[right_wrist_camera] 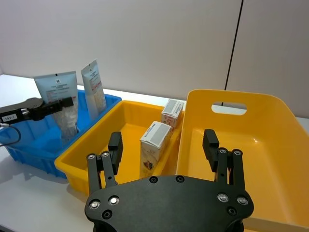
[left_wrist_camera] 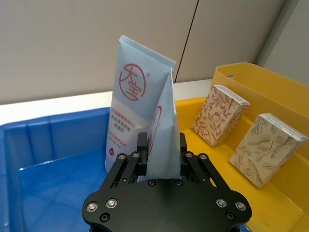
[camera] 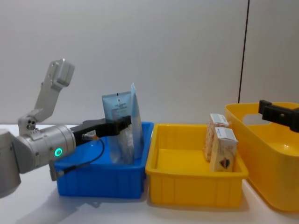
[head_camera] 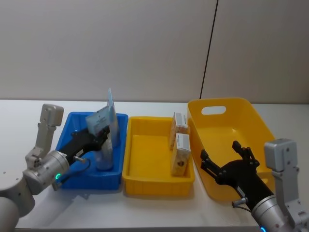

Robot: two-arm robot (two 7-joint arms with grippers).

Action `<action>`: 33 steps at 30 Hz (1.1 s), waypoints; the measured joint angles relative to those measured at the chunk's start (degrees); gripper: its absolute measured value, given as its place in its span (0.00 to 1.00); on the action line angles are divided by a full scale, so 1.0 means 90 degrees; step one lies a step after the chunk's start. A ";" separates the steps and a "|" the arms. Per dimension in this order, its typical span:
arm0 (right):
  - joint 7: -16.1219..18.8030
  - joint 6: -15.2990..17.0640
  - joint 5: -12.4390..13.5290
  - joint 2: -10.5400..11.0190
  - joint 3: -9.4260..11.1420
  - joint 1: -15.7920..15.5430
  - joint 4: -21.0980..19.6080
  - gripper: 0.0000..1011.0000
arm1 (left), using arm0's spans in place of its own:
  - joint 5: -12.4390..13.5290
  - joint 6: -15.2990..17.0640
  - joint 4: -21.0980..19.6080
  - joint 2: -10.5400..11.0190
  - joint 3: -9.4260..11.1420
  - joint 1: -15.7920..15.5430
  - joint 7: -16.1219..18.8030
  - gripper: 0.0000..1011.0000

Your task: Bimanual collaborative sorting of washing and personal care products

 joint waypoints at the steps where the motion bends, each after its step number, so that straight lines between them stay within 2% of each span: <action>1: 0.0000 0.0000 0.0000 0.0000 0.0000 0.0000 0.0000 0.99 | 0.0014 0.0101 -0.0226 0.0054 0.0018 0.0087 0.0067 0.30; 3: 0.0000 0.0000 0.0000 0.0000 0.0000 0.0000 0.0000 0.99 | 0.0038 0.0201 -0.0462 0.0126 0.0038 0.0192 0.0138 0.29; 4: 0.0000 0.0000 0.0000 0.0000 0.0000 0.0000 0.0000 0.99 | 0.0069 0.0331 -0.0773 0.0188 0.0062 0.0283 0.0231 0.28; 10: 0.0000 0.0000 0.0000 0.0000 0.0000 0.0000 0.0000 0.99 | 0.0187 0.0752 -0.1778 0.0432 0.0119 0.0617 0.0533 0.26; 13: 0.0000 0.0000 0.0000 0.0000 0.0000 0.0000 0.0000 0.99 | 0.0283 0.1027 -0.2438 0.0598 0.0151 0.0825 0.0753 0.26; 20: 0.0000 0.0000 0.0000 0.0000 0.0000 0.0000 0.0000 0.99 | 0.0489 0.1467 -0.3489 0.0852 0.0214 0.1128 0.1122 0.26; 27: 0.0000 0.0000 0.0000 0.0000 0.0000 0.0000 0.0000 0.99 | 0.0660 0.1847 -0.4319 0.1043 0.0253 0.1373 0.1413 0.26; 33: 0.0000 0.0000 0.0000 0.0000 0.0000 0.0000 0.0000 0.99 | 0.0699 0.2051 -0.4875 0.1154 0.0261 0.1566 0.1469 0.26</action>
